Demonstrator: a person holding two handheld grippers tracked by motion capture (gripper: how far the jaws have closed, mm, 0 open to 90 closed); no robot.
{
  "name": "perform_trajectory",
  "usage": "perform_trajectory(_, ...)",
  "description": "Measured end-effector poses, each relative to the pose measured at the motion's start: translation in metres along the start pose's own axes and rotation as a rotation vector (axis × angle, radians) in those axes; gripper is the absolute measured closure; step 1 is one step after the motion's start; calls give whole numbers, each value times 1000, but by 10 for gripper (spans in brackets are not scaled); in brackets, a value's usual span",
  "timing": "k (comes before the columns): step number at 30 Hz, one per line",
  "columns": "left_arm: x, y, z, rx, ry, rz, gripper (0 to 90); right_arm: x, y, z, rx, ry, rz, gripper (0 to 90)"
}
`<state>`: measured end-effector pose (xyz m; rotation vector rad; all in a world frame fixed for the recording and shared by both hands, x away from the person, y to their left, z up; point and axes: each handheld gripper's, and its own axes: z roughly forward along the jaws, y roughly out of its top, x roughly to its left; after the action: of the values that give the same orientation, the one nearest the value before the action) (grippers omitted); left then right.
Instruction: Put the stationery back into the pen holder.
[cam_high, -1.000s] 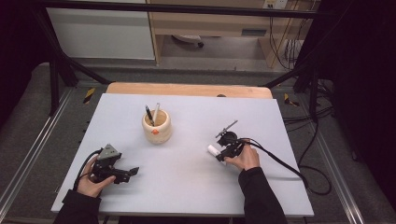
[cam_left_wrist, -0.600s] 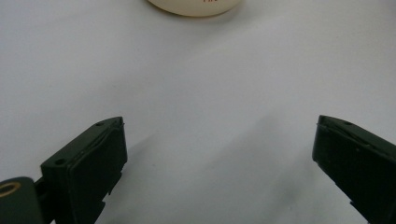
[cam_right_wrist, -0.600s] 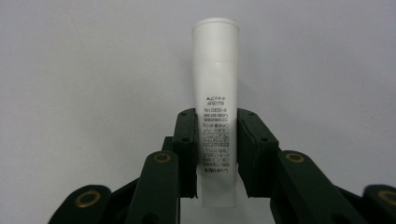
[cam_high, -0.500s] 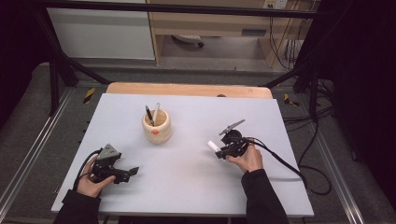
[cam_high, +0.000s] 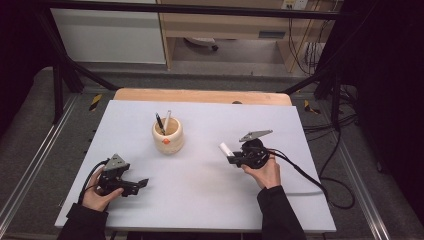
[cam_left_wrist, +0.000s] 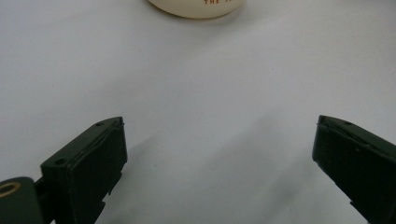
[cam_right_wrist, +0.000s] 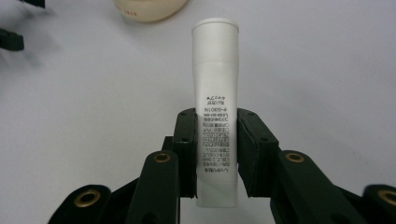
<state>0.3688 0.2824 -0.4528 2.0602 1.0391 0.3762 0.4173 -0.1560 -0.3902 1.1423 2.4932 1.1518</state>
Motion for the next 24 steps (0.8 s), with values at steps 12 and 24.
perform_trajectory(12, -1, 1, 0, -1, -1, 1, 33, 5, 3, -4, -243, 21, 60, 710)
perform_trajectory(24, 0, 0, 0, -2, -4, -3, 33, 20, 19, 0, -430, 27, 68, 710)
